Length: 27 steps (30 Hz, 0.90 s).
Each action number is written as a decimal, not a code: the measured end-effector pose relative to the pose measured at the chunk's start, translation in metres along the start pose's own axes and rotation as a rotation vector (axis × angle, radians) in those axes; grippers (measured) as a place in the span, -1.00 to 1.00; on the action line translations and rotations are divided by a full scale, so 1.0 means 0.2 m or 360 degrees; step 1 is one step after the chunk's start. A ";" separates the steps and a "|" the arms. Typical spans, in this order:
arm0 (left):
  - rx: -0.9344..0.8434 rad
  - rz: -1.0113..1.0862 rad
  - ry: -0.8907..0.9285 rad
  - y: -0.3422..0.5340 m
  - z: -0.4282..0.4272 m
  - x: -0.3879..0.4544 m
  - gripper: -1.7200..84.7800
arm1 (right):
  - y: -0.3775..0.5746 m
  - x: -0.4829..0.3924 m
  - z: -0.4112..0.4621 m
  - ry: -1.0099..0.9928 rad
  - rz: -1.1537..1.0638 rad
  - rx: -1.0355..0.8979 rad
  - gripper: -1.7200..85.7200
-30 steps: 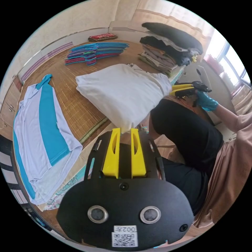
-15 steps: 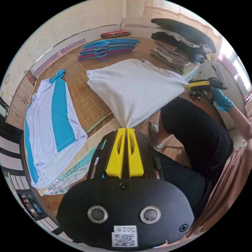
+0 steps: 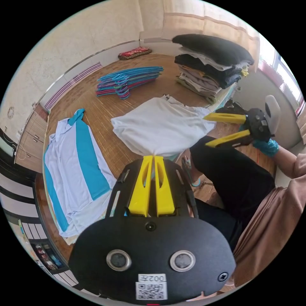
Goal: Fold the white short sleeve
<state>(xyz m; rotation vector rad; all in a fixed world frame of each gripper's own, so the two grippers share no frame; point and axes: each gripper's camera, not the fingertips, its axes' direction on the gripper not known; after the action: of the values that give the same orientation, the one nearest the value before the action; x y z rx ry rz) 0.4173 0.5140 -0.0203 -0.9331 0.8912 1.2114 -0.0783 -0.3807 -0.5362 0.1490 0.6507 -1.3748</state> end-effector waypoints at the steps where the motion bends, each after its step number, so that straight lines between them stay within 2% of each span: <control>1: 0.0000 0.0003 -0.0011 -0.01 -0.01 0.01 -0.98 | -0.05 -0.07 0.04 0.0025 -0.0050 -0.0014 -0.57; 6: 0.0020 -0.0007 -0.0069 -0.05 -0.10 0.11 -0.98 | -0.24 -0.25 0.23 0.0184 -0.0114 -0.0060 -0.59; 8: 0.0025 -0.0009 -0.0090 -0.06 -0.12 0.14 -0.98 | -0.30 -0.29 0.32 0.0364 -0.0078 -0.0177 -0.65; 17: 0.0057 -0.0031 -0.0216 -0.03 -0.20 0.25 -0.98 | -0.24 -0.23 0.42 0.0799 -0.0010 -0.0360 -0.85; 27: -0.0103 -0.0138 -0.0069 0.12 -0.11 0.35 -0.97 | -0.35 -0.20 0.29 0.0635 -0.0026 -0.0320 -0.96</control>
<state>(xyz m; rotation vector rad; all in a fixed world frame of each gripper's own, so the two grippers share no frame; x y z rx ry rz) 0.4008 0.5208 -0.0964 -0.9839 0.7732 1.1880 -0.1267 -0.3884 -0.4484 0.2609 1.1204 -1.2965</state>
